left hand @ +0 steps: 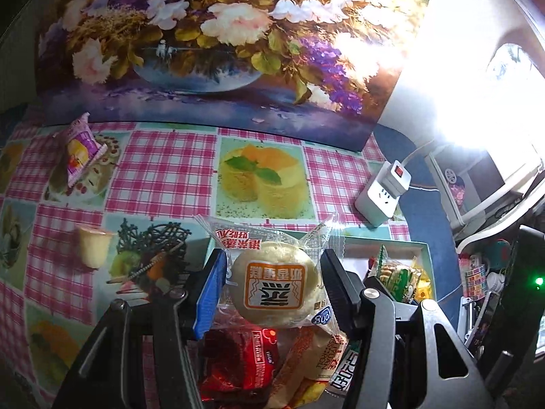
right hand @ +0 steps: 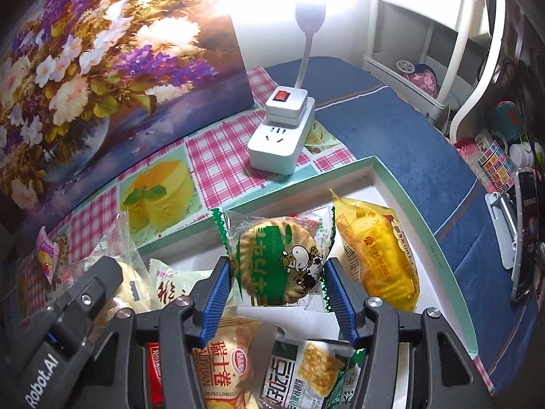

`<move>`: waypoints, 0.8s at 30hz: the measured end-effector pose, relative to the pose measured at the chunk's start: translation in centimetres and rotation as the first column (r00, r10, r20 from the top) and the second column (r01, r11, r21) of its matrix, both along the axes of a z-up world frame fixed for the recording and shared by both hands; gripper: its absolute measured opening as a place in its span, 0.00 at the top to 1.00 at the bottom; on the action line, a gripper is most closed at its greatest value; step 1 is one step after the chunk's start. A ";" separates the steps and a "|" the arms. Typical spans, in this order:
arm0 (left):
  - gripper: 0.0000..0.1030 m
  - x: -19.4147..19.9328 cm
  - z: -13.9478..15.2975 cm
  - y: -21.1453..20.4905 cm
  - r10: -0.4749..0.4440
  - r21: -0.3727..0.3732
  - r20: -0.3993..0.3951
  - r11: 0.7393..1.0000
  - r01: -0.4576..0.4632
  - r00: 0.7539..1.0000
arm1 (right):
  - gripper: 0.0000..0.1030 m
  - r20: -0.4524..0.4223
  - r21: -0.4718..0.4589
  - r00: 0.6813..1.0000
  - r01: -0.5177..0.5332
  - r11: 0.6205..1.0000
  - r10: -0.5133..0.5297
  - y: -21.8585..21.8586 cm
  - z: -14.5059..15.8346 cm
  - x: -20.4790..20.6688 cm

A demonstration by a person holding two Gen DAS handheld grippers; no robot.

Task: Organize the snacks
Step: 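Carry the bun and biscuit packet over the white tray, then open both grippers to drop the bun and biscuit packet into the tray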

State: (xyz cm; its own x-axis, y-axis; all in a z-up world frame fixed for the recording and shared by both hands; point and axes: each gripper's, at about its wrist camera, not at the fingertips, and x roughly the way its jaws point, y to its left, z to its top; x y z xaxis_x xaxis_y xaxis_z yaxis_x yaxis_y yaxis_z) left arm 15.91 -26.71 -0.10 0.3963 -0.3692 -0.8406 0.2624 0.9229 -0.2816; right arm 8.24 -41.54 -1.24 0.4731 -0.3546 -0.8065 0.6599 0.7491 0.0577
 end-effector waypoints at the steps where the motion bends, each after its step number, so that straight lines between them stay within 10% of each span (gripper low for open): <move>1: 0.43 0.0 -0.1 0.0 -0.003 -0.007 -0.006 1.000 0.003 1.000 | 0.43 -0.001 0.004 1.000 0.003 1.000 -0.003 -0.2 -0.1 0.0; 24: 0.43 0.2 -2.0 -0.2 -0.043 -0.139 -0.158 0.990 0.021 0.986 | 0.41 -0.014 0.057 0.996 0.090 0.994 -0.089 -1.9 -0.3 -0.5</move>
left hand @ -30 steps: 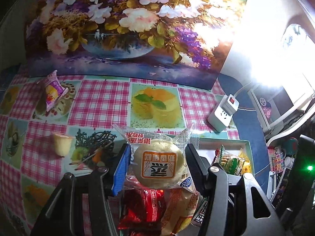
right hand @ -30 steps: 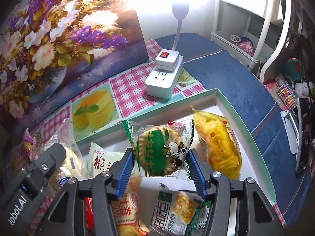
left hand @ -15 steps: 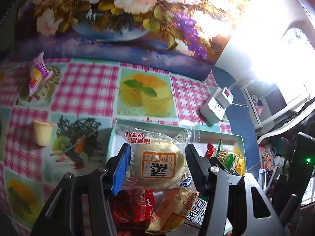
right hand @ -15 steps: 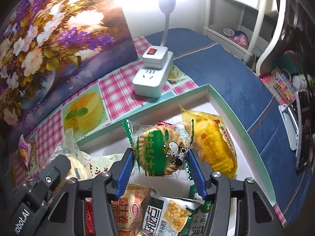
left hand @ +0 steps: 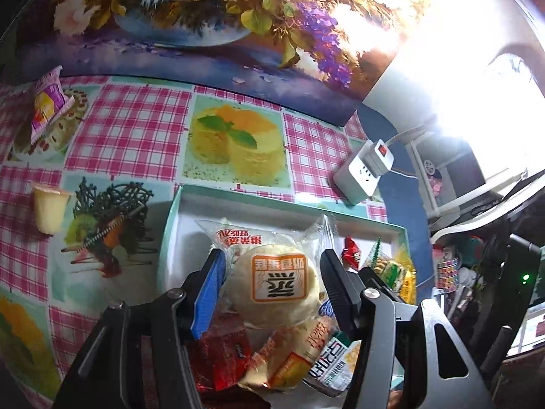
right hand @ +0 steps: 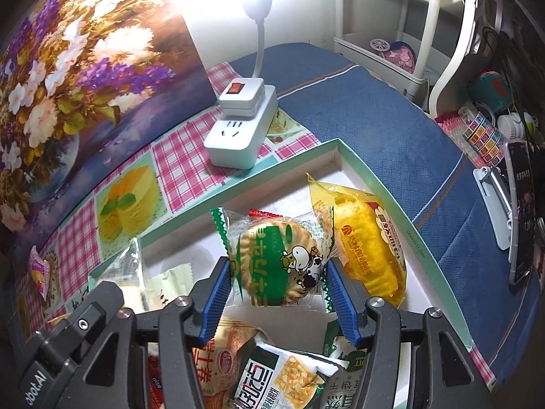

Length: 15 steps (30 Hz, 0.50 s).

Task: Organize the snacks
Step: 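Open both grippers to drop the bun and biscuit packet into the tray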

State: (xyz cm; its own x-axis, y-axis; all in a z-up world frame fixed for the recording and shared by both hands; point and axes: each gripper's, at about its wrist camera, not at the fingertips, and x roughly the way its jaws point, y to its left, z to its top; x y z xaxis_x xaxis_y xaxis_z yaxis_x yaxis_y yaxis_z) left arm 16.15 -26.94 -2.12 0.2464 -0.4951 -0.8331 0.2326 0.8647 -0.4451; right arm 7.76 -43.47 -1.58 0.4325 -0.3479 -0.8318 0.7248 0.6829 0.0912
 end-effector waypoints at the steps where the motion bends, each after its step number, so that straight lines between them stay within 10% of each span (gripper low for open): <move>1: 0.43 0.0 0.0 0.1 0.002 -0.006 -0.006 1.000 -0.002 1.000 | 0.41 0.000 0.003 1.000 -0.001 1.000 0.001 0.0 0.0 0.0; 15: 0.40 0.2 2.7 1.4 0.024 -0.035 0.023 0.999 -0.024 0.999 | 0.36 0.013 0.024 1.000 -0.020 1.000 0.020 0.1 0.9 -0.2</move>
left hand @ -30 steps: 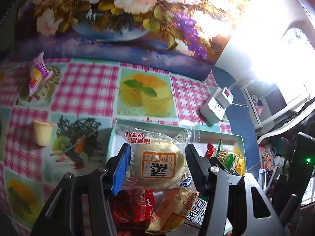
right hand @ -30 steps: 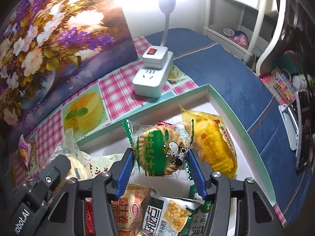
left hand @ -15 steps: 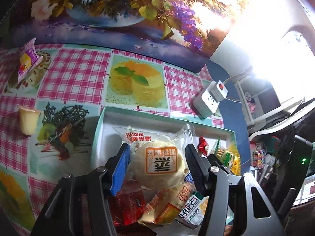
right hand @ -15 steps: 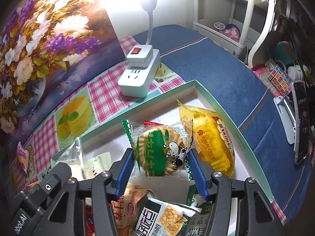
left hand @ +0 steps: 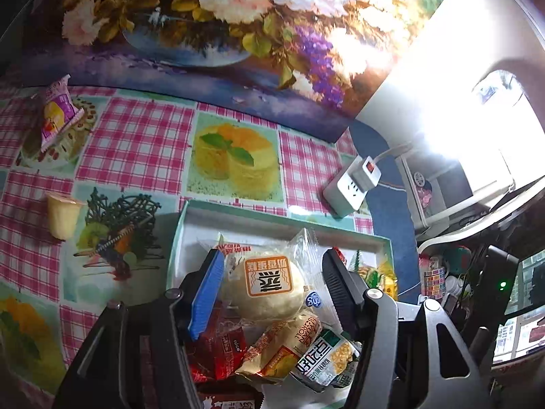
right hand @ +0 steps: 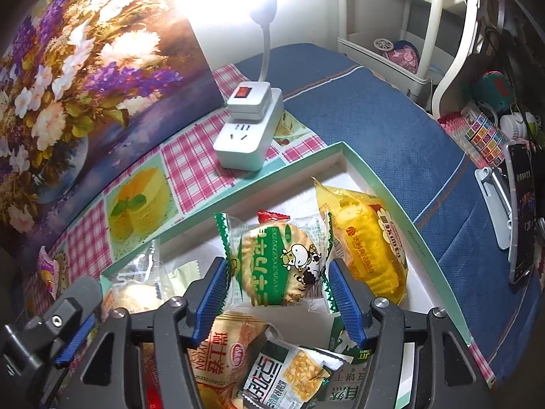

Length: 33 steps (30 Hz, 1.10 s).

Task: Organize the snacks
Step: 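Open both grippers to drop the bun and biscuit packet into the tray, then withdraw both grippers from the tray toward the jelly cup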

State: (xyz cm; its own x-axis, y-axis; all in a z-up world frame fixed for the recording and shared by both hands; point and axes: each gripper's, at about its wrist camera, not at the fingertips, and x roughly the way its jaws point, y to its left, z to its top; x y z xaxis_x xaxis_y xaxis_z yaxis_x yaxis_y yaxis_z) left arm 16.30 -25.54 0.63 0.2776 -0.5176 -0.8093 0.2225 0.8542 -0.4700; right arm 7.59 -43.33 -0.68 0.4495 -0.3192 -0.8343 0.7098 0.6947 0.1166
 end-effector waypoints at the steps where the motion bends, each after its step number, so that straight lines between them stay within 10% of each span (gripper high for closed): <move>1: 0.39 0.0 0.3 0.2 0.004 -0.001 0.004 1.000 -0.004 1.000 | 0.36 0.004 0.000 1.000 -0.005 1.000 0.005 0.1 0.2 0.0; 21: 0.27 0.8 1.0 3.7 0.112 0.194 0.077 0.973 -0.125 0.991 | 0.31 0.010 -0.040 0.999 -0.041 0.998 0.041 1.1 1.9 0.1; 25: 0.08 0.9 0.8 4.1 0.137 0.213 0.080 0.965 -0.151 0.987 | 0.30 0.004 -0.043 0.999 -0.054 0.998 0.054 1.4 1.8 0.2; 33: 0.07 1.2 -0.1 5.0 0.186 0.252 0.071 0.947 -0.198 0.980 | 0.10 -0.010 -0.067 0.997 -0.078 0.995 0.077 1.8 1.8 0.7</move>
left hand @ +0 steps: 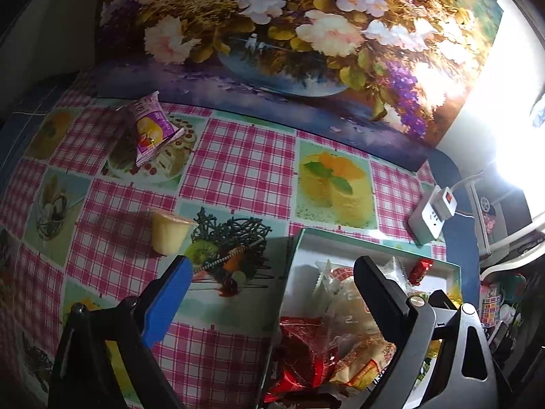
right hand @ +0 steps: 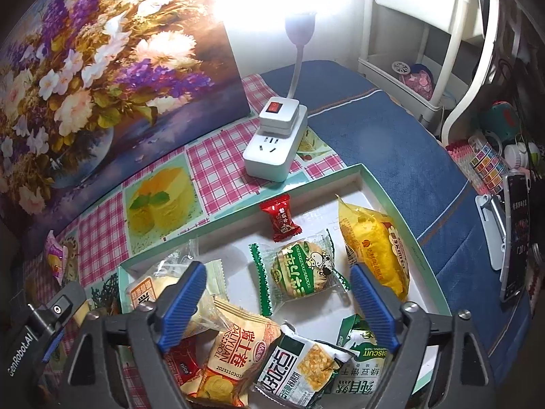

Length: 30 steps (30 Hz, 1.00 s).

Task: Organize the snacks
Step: 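Withdraw both grippers from the tray toward the jelly cup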

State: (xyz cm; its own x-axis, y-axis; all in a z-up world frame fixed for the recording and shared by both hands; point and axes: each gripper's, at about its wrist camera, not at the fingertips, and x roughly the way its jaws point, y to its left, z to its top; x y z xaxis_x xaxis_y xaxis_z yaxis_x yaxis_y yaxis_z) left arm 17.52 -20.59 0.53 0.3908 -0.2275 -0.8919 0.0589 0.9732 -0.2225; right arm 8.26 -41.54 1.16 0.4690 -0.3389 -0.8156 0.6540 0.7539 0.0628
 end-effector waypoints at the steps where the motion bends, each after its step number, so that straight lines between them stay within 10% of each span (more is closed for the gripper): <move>1: 0.07 0.0 -0.1 0.1 0.005 0.004 -0.004 1.000 -0.005 1.000 | 0.06 -0.001 -0.005 1.000 -0.002 1.000 0.002 0.0 0.0 0.0; 30: 0.07 1.5 0.9 9.9 0.208 0.136 0.045 0.968 -0.213 0.977 | 0.00 0.004 -0.041 0.982 -0.189 0.981 0.190 6.4 0.6 2.2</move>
State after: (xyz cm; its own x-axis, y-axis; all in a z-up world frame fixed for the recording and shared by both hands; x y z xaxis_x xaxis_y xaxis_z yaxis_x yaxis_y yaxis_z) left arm 19.01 -10.72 1.47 0.4437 -0.0116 -0.8961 -0.1461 0.9856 -0.0851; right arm 10.50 -35.14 1.80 0.5342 -0.2759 -0.7990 0.4987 0.8661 0.0343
